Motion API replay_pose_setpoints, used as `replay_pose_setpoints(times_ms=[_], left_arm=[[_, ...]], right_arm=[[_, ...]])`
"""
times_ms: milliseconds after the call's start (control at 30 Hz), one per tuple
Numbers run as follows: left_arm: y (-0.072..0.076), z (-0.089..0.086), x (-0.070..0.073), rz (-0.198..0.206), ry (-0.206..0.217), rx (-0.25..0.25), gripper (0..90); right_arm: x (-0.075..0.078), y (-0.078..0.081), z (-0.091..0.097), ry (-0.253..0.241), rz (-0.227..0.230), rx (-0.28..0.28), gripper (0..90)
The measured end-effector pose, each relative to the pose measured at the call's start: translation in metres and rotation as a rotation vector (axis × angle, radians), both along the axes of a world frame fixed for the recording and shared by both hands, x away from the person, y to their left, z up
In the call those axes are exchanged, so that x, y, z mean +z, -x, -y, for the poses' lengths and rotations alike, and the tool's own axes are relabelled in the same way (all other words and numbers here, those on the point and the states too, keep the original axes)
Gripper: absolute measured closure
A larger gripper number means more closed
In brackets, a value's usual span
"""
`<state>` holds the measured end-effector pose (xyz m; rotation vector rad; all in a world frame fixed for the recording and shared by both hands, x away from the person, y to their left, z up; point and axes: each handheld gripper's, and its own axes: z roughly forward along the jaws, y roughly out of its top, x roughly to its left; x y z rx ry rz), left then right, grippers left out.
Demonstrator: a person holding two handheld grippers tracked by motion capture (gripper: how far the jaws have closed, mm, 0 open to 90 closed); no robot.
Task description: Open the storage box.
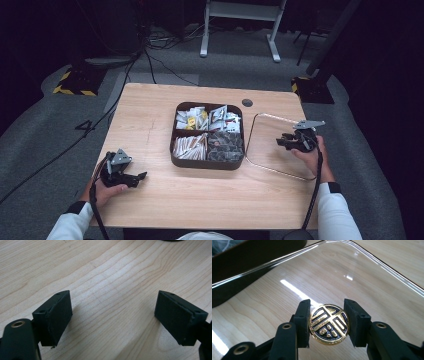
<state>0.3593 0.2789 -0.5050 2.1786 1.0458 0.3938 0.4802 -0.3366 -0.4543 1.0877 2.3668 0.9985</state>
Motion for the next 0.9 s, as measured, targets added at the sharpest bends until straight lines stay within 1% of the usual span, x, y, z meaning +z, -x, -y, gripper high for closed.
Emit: replay_pose_setpoints(times_ms=[133,233,267,300,333,500,633,767,800,867,900], left_arm=[[0.000,0.000,0.000,0.000,0.000,0.000,14.9],[0.000,0.000,0.000,0.000,0.000,0.000,14.9],[0.000,0.000,0.000,0.000,0.000,0.000,15.0],[0.000,0.000,0.000,0.000,0.000,0.000,15.0],[0.000,0.000,0.000,0.000,0.000,0.000,14.9],[0.000,0.000,0.000,0.000,0.000,0.000,14.9],[0.000,0.000,0.000,0.000,0.000,0.000,14.9],[0.000,0.000,0.000,0.000,0.000,0.000,14.9],[0.000,0.000,0.000,0.000,0.000,-0.001,14.9],[0.000,0.000,0.000,0.000,0.000,-0.001,14.9],[0.000,0.000,0.000,0.000,0.001,-0.001,14.9]], right_arm=[[-0.011,-0.003,-0.001,0.002,-0.013,0.006,58.8],[-0.014,-0.004,-0.002,0.007,-0.013,0.000,58.8],[-0.018,-0.006,-0.002,0.002,-0.005,-0.003,58.7],[-0.018,-0.006,-0.002,0.002,-0.005,-0.003,58.7],[-0.022,-0.007,-0.004,-0.003,-0.010,-0.002,58.7],[-0.028,-0.009,-0.007,0.011,-0.019,-0.009,58.6],[-0.031,-0.010,-0.006,0.002,-0.024,-0.013,58.6],[-0.034,-0.011,-0.006,0.006,-0.031,-0.018,58.5],[-0.034,-0.011,-0.005,-0.008,-0.032,-0.023,58.3],[-0.035,-0.011,-0.004,-0.017,-0.031,-0.023,57.9],[-0.035,-0.011,-0.004,-0.029,-0.031,-0.027,55.3]])
